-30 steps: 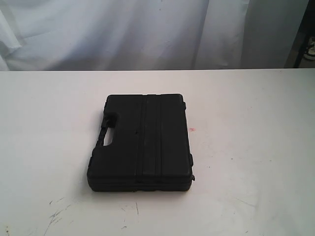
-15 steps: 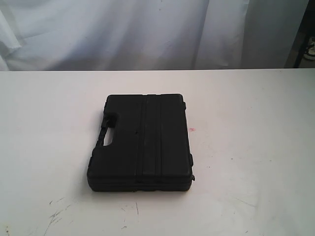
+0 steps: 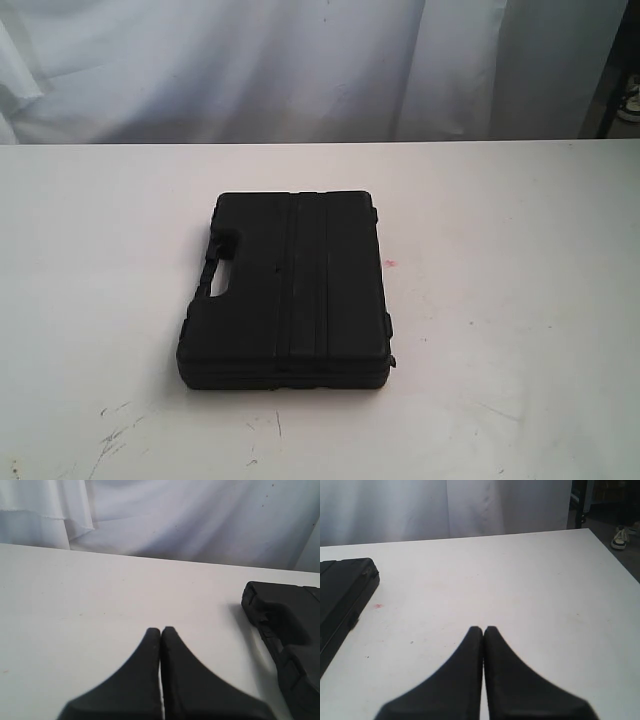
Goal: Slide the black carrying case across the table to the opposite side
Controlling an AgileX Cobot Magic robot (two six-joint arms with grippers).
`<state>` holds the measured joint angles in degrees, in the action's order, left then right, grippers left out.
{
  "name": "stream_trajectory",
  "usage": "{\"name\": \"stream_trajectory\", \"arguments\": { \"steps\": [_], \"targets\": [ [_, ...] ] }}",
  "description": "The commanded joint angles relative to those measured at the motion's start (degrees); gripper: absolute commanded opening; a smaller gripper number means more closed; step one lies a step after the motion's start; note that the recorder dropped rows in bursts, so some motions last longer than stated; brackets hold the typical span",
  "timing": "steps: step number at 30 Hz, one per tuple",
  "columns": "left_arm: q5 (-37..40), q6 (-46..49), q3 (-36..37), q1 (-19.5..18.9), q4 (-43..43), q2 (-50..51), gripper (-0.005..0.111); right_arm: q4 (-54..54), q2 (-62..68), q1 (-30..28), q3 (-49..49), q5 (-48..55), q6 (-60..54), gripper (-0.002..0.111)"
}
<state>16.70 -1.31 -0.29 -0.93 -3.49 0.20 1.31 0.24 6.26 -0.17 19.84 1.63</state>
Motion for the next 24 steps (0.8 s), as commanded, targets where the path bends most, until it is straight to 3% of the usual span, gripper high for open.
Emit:
{"name": "stream_trajectory", "arguments": {
  "steps": [1,11,24],
  "targets": [
    [-0.8,0.1,0.3,-0.1,0.0,-0.2,0.000,-0.4,-0.2,-0.4,0.2,-0.1,0.2,0.000],
    [-26.1,0.0,0.3,-0.1,-0.6,-0.2,0.000,-0.4,-0.2,-0.4,0.2,-0.1,0.2,0.000],
    [-31.7,-1.9,0.3,-0.1,-0.6,-0.2,0.000,-0.4,-0.2,-0.4,0.2,-0.1,0.2,0.000]
  ]
}}
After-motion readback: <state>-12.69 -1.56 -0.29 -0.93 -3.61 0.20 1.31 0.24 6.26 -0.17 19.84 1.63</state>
